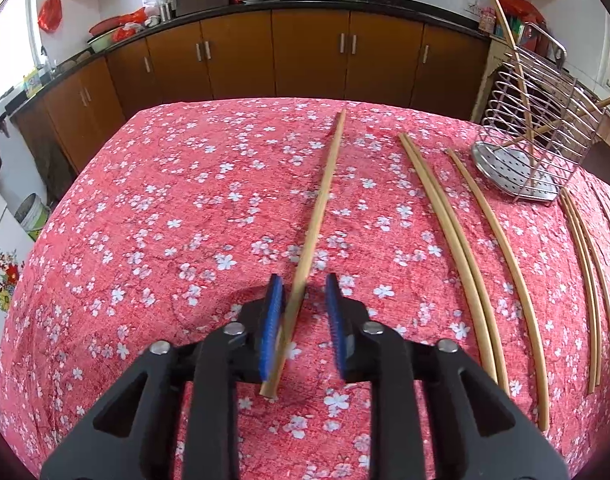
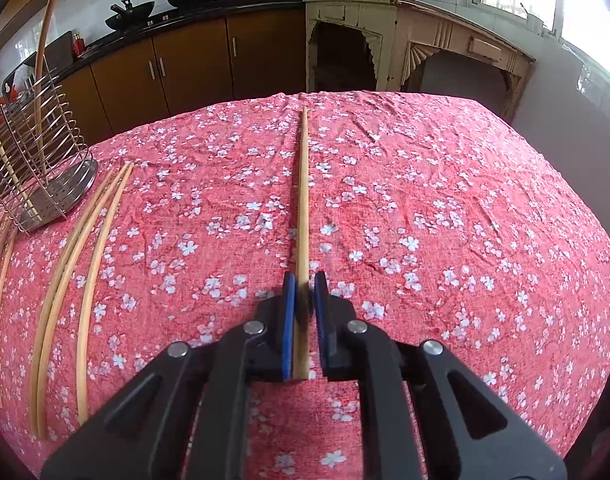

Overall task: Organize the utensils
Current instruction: 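Grasp another chopstick with the right tool while the left tool grasps one too, then lift both held chopsticks and carry them over the wire holder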

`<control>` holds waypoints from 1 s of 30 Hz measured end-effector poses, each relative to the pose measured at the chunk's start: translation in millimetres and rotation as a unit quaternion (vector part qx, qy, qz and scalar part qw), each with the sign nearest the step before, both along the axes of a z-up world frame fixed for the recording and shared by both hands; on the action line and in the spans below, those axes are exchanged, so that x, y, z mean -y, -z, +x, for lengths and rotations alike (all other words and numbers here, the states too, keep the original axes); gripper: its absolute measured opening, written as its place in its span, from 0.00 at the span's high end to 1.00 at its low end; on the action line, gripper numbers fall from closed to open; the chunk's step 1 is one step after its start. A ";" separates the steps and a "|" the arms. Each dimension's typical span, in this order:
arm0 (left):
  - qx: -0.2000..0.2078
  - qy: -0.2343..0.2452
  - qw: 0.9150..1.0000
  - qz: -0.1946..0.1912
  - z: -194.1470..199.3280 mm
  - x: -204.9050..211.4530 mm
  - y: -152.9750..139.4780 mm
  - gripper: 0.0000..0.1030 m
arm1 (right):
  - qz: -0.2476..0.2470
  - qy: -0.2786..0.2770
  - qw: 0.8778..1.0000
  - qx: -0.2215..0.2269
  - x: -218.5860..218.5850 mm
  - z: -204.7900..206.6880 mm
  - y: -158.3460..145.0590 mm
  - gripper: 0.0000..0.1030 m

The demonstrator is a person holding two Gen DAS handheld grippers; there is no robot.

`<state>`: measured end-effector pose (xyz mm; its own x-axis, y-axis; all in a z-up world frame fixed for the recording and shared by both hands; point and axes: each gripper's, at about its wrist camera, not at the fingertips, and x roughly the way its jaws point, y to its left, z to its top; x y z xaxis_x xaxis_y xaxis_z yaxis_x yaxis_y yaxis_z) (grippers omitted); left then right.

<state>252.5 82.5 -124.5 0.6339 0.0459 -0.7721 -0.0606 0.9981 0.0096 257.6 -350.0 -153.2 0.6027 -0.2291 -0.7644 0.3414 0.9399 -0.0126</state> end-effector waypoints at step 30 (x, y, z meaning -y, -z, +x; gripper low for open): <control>0.038 0.039 0.998 0.008 -54.9 -8.4 -20.0 0.93 | -0.025 -0.037 0.998 0.051 -14.9 -55.4 -30.7 0.92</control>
